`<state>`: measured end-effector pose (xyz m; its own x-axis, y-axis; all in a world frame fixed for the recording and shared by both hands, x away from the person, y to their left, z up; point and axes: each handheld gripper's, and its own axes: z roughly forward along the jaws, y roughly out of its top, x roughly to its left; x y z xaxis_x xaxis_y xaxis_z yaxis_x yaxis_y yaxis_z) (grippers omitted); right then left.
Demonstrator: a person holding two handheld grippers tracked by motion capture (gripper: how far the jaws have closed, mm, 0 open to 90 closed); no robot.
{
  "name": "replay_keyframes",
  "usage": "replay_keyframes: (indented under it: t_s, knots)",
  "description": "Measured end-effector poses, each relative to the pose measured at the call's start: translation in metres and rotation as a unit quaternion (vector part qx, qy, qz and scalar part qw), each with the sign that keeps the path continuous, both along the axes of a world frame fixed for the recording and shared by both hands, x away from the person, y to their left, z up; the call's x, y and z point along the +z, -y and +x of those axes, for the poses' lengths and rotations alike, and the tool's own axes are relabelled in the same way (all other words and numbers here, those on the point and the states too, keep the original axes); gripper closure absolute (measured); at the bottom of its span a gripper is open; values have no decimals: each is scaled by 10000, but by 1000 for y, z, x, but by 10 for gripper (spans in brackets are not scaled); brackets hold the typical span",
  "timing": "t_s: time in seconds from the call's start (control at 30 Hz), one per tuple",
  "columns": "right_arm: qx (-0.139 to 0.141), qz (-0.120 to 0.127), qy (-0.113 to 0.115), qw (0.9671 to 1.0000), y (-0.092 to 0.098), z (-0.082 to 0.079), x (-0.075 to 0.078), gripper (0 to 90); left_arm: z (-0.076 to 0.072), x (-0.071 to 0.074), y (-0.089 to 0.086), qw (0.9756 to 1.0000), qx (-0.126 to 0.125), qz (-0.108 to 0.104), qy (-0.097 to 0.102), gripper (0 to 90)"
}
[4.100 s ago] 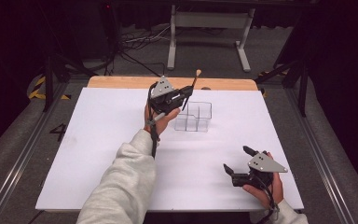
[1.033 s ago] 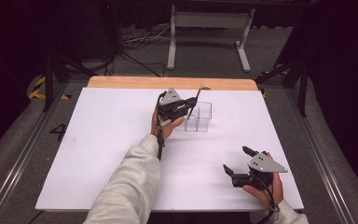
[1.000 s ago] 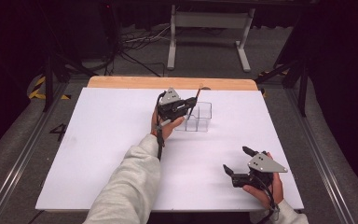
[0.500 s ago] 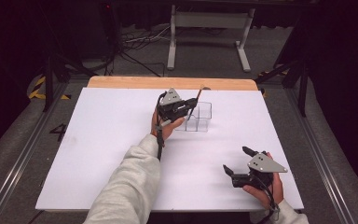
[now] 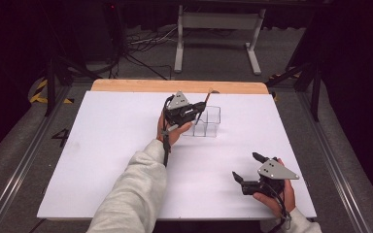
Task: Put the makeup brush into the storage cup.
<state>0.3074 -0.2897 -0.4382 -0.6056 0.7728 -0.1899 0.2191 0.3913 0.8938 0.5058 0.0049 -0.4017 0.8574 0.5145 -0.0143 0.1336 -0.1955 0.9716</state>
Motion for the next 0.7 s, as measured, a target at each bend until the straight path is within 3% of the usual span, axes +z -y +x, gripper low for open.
replay_keyframes:
  t_s: [0.7]
  knots:
    - [-1, -11, 34, 10000, -1, 0, 0, 66, -6, 5, -4, 9997, 51, 207, 145, 805]
